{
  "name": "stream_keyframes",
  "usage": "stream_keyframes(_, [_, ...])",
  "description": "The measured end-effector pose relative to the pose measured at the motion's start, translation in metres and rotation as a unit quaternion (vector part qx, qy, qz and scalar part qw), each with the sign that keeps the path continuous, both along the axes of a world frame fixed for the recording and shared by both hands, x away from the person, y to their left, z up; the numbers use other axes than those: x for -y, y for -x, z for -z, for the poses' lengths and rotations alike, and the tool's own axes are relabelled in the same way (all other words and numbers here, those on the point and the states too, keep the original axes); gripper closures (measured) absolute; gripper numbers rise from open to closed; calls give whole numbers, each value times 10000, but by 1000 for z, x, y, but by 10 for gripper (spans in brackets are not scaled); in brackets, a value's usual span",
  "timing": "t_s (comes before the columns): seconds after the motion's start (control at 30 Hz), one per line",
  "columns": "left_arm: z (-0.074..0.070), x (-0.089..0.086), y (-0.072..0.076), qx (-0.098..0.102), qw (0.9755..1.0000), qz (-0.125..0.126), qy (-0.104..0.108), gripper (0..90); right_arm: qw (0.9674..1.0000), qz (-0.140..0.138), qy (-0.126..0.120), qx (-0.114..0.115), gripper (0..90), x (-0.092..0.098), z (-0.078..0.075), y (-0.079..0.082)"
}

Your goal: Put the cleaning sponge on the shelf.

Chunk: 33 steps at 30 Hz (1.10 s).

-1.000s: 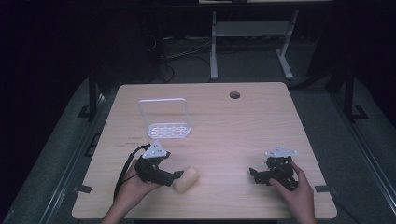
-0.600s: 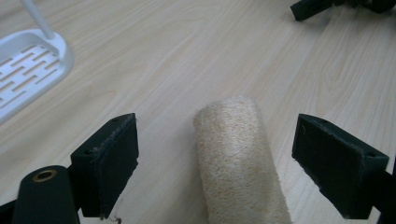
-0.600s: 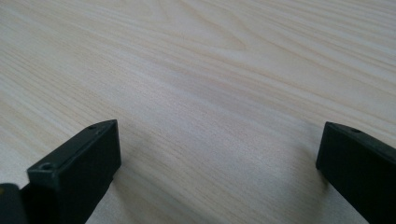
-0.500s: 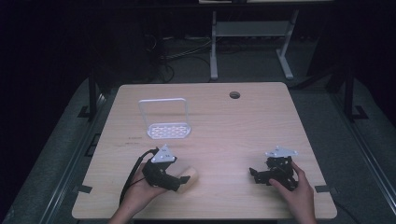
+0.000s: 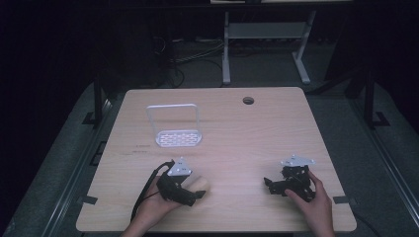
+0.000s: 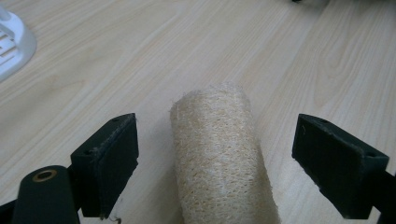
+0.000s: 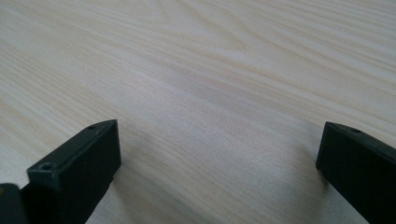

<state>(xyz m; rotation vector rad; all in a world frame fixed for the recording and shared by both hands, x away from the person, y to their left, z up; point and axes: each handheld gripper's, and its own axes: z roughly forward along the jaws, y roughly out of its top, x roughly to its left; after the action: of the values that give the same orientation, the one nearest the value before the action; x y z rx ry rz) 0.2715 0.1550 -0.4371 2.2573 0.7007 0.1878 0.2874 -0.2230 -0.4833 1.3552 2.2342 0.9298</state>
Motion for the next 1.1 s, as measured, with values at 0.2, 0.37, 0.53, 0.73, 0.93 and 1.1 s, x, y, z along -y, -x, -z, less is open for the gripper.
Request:
stream_keyframes(0.2, [7,5,1,-49,10000,-8,-68,141,10000,0,1,0,0,0,0,0])
stream_keyframes(0.37, [12,8,1,-72,9999,-6,-146,142,10000,0,1,1,0,0,0,0])
stream_keyframes(0.53, [16,10,2,-62,9996,-24,-273,143,10000,1,1,0,0,0,0,0])
stream_keyframes(0.73, [19,11,3,-68,9992,-29,-396,147,10000,-1,1,1,0,0,0,0])
stream_keyframes(0.93, [20,11,4,-55,9989,-23,-466,215,10000,0,1,1,0,0,0,0])
stream_keyframes(1.1, [20,10,5,-46,9986,-28,-517,231,10000,-1,2,1,0,0,0,0])
